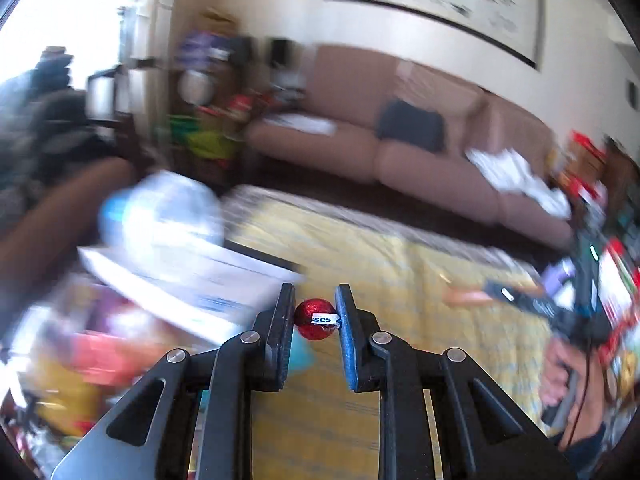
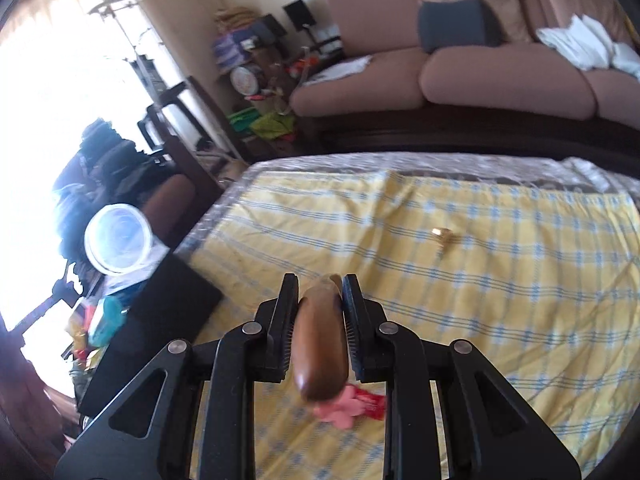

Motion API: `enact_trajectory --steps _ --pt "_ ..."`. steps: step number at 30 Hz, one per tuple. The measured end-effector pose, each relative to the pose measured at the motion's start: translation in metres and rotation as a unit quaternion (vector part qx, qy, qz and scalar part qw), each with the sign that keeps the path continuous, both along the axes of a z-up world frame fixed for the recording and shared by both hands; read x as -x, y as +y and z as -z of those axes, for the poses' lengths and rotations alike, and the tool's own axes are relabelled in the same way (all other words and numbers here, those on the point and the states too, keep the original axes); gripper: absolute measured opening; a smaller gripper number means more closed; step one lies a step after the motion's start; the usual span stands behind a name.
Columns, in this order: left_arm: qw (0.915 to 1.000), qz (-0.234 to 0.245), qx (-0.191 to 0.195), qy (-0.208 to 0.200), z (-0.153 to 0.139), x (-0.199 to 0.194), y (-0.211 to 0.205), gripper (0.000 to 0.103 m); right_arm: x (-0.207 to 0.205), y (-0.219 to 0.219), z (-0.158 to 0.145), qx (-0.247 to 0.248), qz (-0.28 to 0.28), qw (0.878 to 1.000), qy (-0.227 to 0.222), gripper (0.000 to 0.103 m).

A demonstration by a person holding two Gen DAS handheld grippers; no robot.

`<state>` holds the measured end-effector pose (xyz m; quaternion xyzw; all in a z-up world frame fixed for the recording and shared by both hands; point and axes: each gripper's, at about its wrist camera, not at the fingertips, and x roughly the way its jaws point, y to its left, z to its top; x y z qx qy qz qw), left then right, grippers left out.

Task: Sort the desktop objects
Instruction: 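Grasp the brown wooden stick with the right gripper while the left grasps a red candy, then carry the stick and red candy over the black box and open both grippers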

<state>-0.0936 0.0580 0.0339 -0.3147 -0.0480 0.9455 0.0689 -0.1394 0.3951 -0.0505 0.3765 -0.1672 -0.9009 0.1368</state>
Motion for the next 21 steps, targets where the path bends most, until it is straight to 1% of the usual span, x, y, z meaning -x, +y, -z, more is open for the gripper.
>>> enact_trajectory --steps 1,2,3,4,6,7,9,10,13,14,18,19,21 --pt "0.9991 -0.04 0.009 0.002 -0.009 -0.003 -0.025 0.02 -0.003 -0.007 -0.005 -0.001 -0.007 1.0 0.007 0.021" --pt "0.9975 -0.07 0.012 -0.001 -0.013 -0.005 -0.042 0.02 -0.004 -0.014 -0.008 0.0 -0.015 1.0 0.01 0.021" --pt "0.9947 -0.102 0.009 -0.01 -0.013 -0.007 -0.064 0.02 -0.004 -0.021 -0.009 0.002 -0.023 1.0 0.01 0.021" --pt "0.9909 -0.132 -0.003 -0.025 -0.01 -0.008 -0.089 0.02 -0.003 -0.029 -0.008 0.005 -0.032 0.999 0.006 0.021" --pt "0.9859 -0.16 -0.021 -0.044 -0.003 -0.007 -0.121 0.02 -0.001 -0.045 -0.006 0.004 -0.049 0.999 -0.002 0.021" --pt "0.9836 -0.168 -0.03 -0.06 0.006 -0.005 -0.138 0.02 -0.002 -0.055 -0.006 0.003 -0.059 0.998 -0.004 0.021" --pt "0.9818 -0.164 -0.045 -0.084 0.019 0.005 -0.156 0.02 -0.005 -0.071 -0.01 0.009 -0.079 0.997 -0.001 0.021" --pt "0.9808 -0.159 -0.059 -0.097 0.028 0.007 -0.166 0.02 -0.009 -0.082 -0.014 0.011 -0.093 0.996 0.005 0.021" --pt "0.9791 -0.138 -0.093 -0.118 0.046 0.015 -0.179 0.02 -0.028 -0.123 -0.032 0.008 -0.133 0.991 0.032 0.021" --pt "0.9792 -0.13 -0.098 -0.121 0.051 0.017 -0.179 0.02 -0.035 -0.136 -0.037 0.007 -0.143 0.989 0.039 0.021" --pt "0.9774 -0.138 -0.11 -0.116 0.055 0.024 -0.196 0.02 -0.056 -0.193 -0.054 0.031 -0.192 0.98 0.052 0.021" --pt "0.9759 -0.14 -0.126 -0.11 0.056 0.027 -0.204 0.02 -0.055 -0.209 -0.059 0.039 -0.199 0.978 0.056 0.021" --pt "0.9729 -0.143 -0.149 -0.103 0.057 0.032 -0.216 0.02 -0.05 -0.241 -0.069 0.031 -0.209 0.975 0.06 0.021"
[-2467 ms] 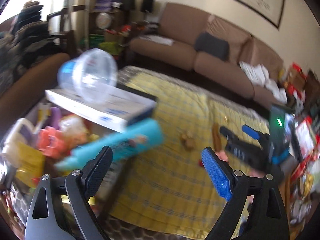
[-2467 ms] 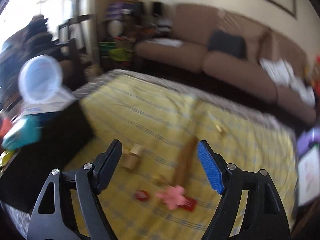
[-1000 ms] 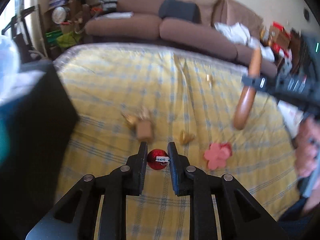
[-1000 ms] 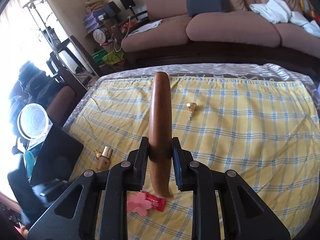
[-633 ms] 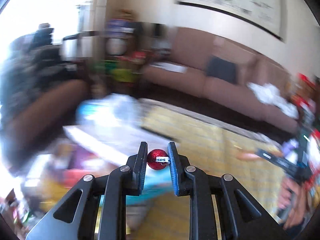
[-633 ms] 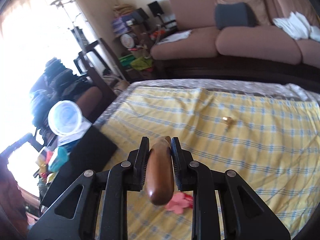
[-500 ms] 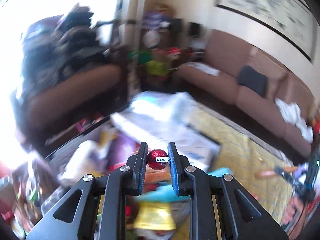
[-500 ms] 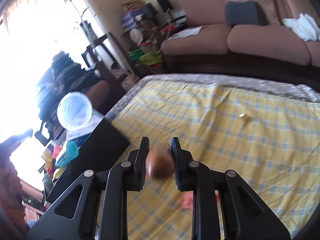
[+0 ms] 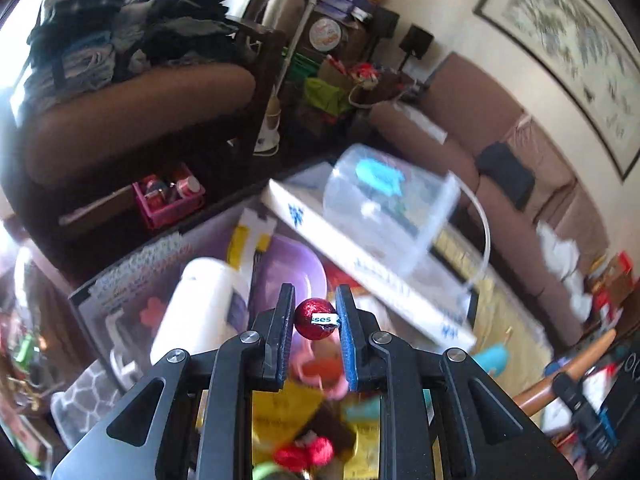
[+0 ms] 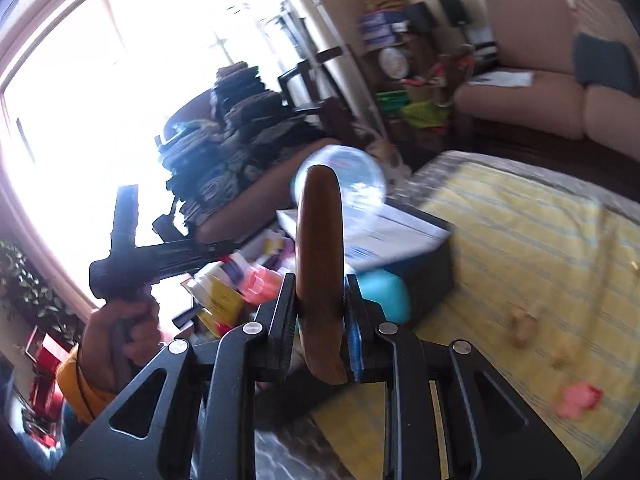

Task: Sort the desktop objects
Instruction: 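Carry the stick and red candy over the black box and open both grippers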

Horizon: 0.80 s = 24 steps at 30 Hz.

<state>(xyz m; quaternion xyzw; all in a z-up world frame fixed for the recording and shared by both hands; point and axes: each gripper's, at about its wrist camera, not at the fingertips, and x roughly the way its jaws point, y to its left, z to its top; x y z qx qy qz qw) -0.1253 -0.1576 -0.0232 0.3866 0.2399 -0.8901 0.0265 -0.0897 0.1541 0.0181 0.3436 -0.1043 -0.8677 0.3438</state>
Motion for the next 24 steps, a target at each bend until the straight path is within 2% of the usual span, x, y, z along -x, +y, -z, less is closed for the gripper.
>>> enact_trajectory --steps 3,6,8,12,15,17,18,19,23,24 --pt "0.9998 -0.012 -0.019 0.001 0.006 0.001 -0.012 0.02 0.009 -0.055 -0.011 -0.037 -0.017 0.999 0.031 0.021" --pt "0.9995 -0.014 -0.008 -0.025 0.019 0.001 -0.01 0.02 0.019 -0.108 -0.009 -0.093 -0.031 0.994 0.057 0.021" --pt "0.9993 -0.013 -0.005 -0.034 0.026 0.004 -0.01 0.02 0.033 -0.138 0.007 -0.132 -0.031 0.99 0.037 0.021" --pt "0.9991 -0.024 -0.021 -0.026 0.027 0.004 -0.014 0.02 0.048 -0.16 0.026 -0.132 -0.017 0.991 0.006 0.021" --pt "0.9982 -0.028 -0.049 -0.018 0.026 0.0 -0.02 0.02 0.062 -0.165 0.039 -0.128 -0.013 0.991 -0.022 0.021" --pt "0.9972 -0.028 -0.068 -0.009 0.024 -0.003 -0.024 0.024 0.067 -0.169 0.05 -0.136 -0.015 0.99 -0.036 0.021" --pt "0.997 -0.029 -0.071 -0.005 0.022 -0.005 -0.025 0.03 0.067 -0.171 0.055 -0.142 -0.022 0.989 -0.033 0.022" --pt "0.997 -0.032 -0.07 -0.001 0.02 -0.007 -0.025 0.037 0.064 -0.177 0.059 -0.152 -0.036 0.987 -0.025 0.022" --pt "0.9964 -0.039 -0.07 0.026 0.007 -0.018 -0.026 0.05 0.049 -0.19 0.064 -0.188 -0.094 0.977 -0.015 0.024" --pt "0.996 -0.039 -0.073 0.035 0.003 -0.021 -0.026 0.057 0.041 -0.185 0.061 -0.186 -0.098 0.978 -0.005 0.032"
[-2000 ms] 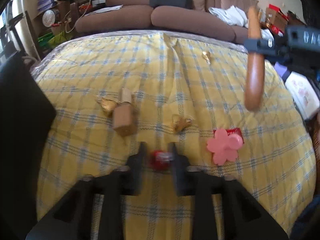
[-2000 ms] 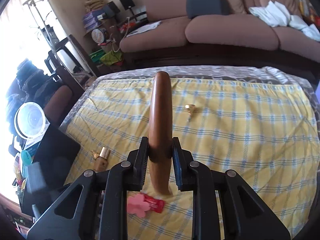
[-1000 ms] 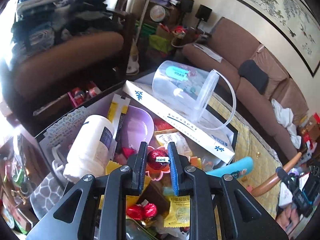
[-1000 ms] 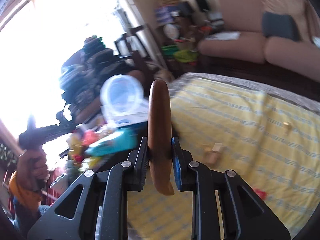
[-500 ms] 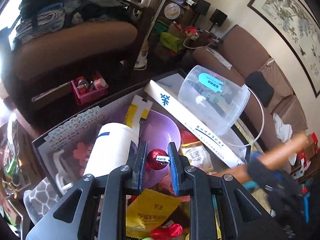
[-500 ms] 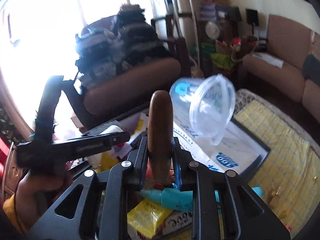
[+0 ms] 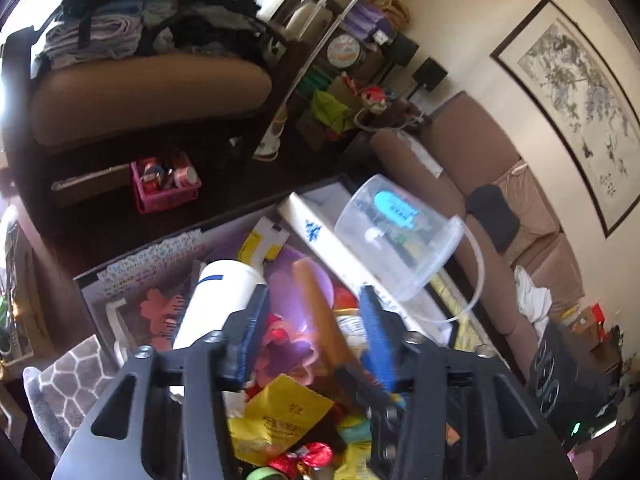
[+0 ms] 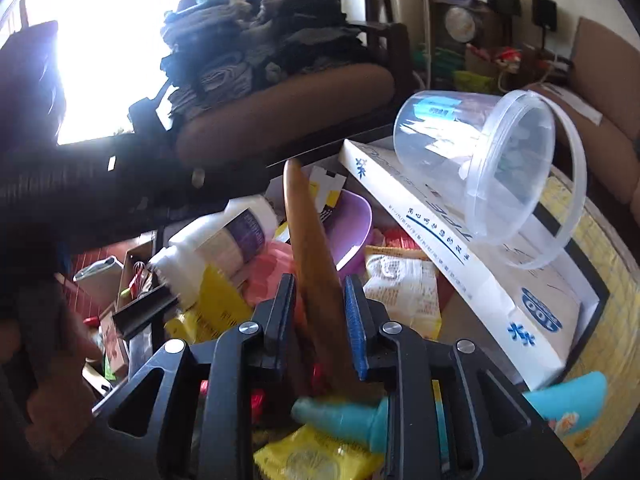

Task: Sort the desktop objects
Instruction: 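Carry the stick and red candy over the black box and open both grippers, then move both grippers back toward the yellow cloth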

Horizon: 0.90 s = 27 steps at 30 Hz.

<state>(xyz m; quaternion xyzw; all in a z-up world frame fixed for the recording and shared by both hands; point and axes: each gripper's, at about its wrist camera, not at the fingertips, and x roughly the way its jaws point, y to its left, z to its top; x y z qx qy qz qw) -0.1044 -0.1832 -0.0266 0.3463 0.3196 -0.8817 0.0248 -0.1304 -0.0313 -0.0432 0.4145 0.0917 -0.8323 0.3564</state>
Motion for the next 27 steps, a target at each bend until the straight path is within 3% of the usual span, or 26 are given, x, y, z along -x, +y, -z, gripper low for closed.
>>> enact_trajectory --steps 1,3,4,6,10,13,17,20,23,24,26,27 --pt "0.9999 -0.004 -0.002 0.014 -0.005 -0.005 0.001 0.058 -0.006 0.007 -0.004 0.006 0.0 1.0 0.004 0.046" --pt "0.9995 0.0 -0.009 0.029 -0.013 -0.011 0.008 0.058 -0.019 0.031 -0.015 0.032 0.01 0.999 0.017 0.058" --pt "0.9991 0.018 -0.011 0.037 -0.018 -0.011 0.018 0.059 -0.026 0.049 -0.023 0.047 0.019 0.998 0.03 0.061" --pt "0.9972 0.059 0.004 0.047 -0.028 -0.008 0.046 0.072 -0.036 0.082 -0.038 0.061 0.042 0.996 0.058 0.07" --pt "0.9868 0.143 0.064 0.04 -0.041 0.002 0.116 0.08 -0.047 0.17 -0.055 0.038 0.149 0.982 0.108 0.082" --pt "0.9748 0.192 0.109 0.03 -0.04 0.006 0.168 0.089 -0.036 0.227 -0.045 0.006 0.223 0.97 0.091 0.082" --pt "0.9594 0.231 0.161 0.004 -0.03 0.01 0.224 0.093 -0.018 0.304 -0.006 -0.04 0.323 0.946 0.018 0.082" --pt "0.9492 0.244 0.199 -0.012 -0.018 0.011 0.249 0.095 -0.014 0.349 0.025 -0.052 0.351 0.935 -0.022 0.082" --pt "0.9366 0.255 0.237 -0.036 0.002 0.016 0.273 0.095 -0.004 0.366 0.057 -0.07 0.338 0.936 -0.074 0.082" --pt "0.9324 0.251 0.257 -0.037 0.006 0.016 0.279 0.102 -0.003 0.37 0.059 -0.075 0.338 0.935 -0.073 0.082" --pt "0.9172 0.235 0.321 -0.026 0.013 0.015 0.297 0.103 -0.006 0.372 0.07 -0.08 0.335 0.936 -0.074 0.072" --pt "0.9088 0.226 0.35 -0.021 0.017 0.013 0.304 0.103 -0.004 0.371 0.075 -0.079 0.327 0.938 -0.079 0.058"
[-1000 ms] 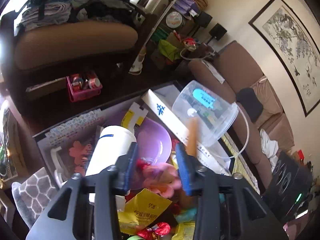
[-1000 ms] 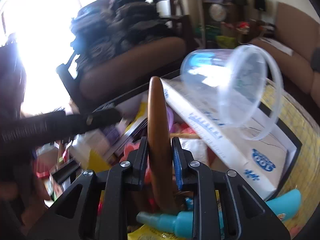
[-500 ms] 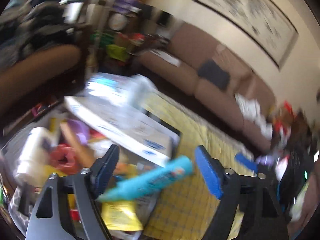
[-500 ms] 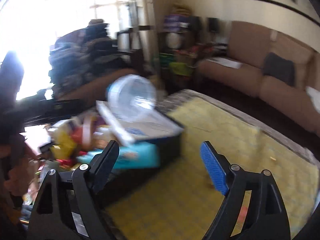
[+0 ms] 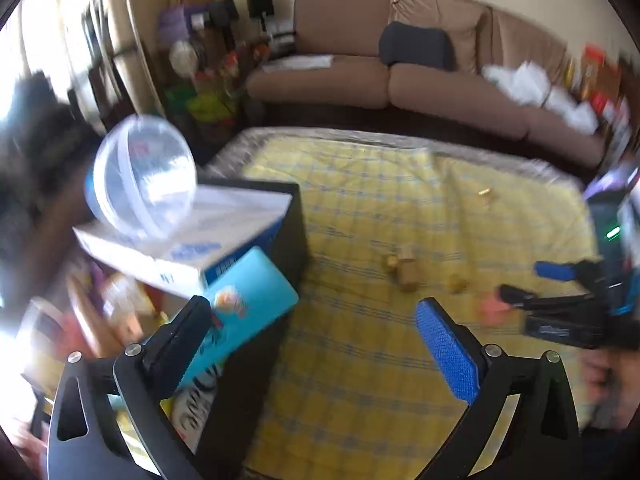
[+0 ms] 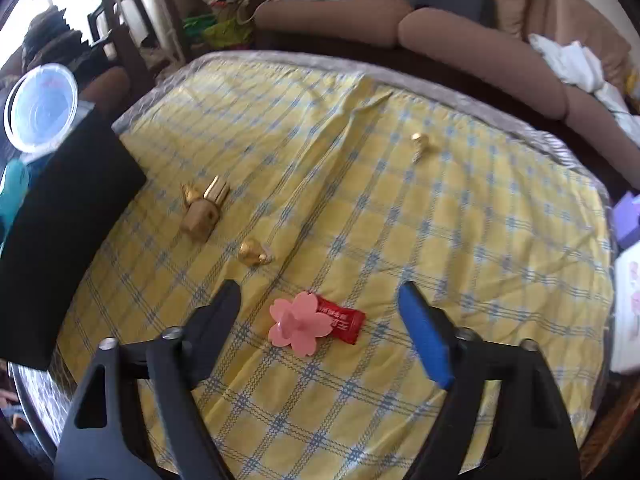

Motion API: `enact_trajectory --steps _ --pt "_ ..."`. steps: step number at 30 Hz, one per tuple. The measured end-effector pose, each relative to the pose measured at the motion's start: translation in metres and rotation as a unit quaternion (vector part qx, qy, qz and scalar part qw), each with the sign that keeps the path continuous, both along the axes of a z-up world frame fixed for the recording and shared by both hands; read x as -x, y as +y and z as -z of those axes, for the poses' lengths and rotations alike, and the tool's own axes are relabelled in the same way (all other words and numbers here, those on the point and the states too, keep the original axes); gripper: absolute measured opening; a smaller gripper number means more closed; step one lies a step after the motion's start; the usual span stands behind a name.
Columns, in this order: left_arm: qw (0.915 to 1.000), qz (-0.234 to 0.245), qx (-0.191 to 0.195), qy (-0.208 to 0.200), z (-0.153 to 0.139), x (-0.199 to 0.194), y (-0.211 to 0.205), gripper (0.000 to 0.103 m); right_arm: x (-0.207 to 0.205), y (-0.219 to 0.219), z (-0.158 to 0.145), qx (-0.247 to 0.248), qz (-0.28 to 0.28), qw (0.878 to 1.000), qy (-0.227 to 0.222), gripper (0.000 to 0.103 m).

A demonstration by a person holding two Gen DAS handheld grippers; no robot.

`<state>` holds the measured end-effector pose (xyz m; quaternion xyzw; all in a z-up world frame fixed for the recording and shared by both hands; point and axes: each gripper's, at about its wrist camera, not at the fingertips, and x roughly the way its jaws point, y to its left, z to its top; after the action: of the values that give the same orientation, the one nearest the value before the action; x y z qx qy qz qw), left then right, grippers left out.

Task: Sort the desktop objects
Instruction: 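Move both grippers back toward the yellow cloth, then grasp the pink flower with the right gripper while the left grasps a small wooden cube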

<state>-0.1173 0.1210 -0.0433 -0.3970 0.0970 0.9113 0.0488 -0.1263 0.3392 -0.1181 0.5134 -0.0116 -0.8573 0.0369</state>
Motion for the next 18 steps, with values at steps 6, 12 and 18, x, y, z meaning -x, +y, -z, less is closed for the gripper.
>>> enact_trajectory --steps 6,12,18 --pt "0.9944 0.055 0.074 0.051 0.006 -0.016 0.054 0.103 -0.006 -0.012 0.018 0.007 -0.044 0.999 -0.028 0.023" --pt "0.9929 0.081 0.082 0.029 0.018 -0.017 0.087 0.103 -0.008 0.01 0.013 0.049 -0.021 0.998 -0.026 0.005" --pt "0.9943 0.083 0.066 0.01 0.028 -0.008 0.105 0.103 -0.017 0.041 -0.014 0.069 0.012 0.998 0.008 0.005"
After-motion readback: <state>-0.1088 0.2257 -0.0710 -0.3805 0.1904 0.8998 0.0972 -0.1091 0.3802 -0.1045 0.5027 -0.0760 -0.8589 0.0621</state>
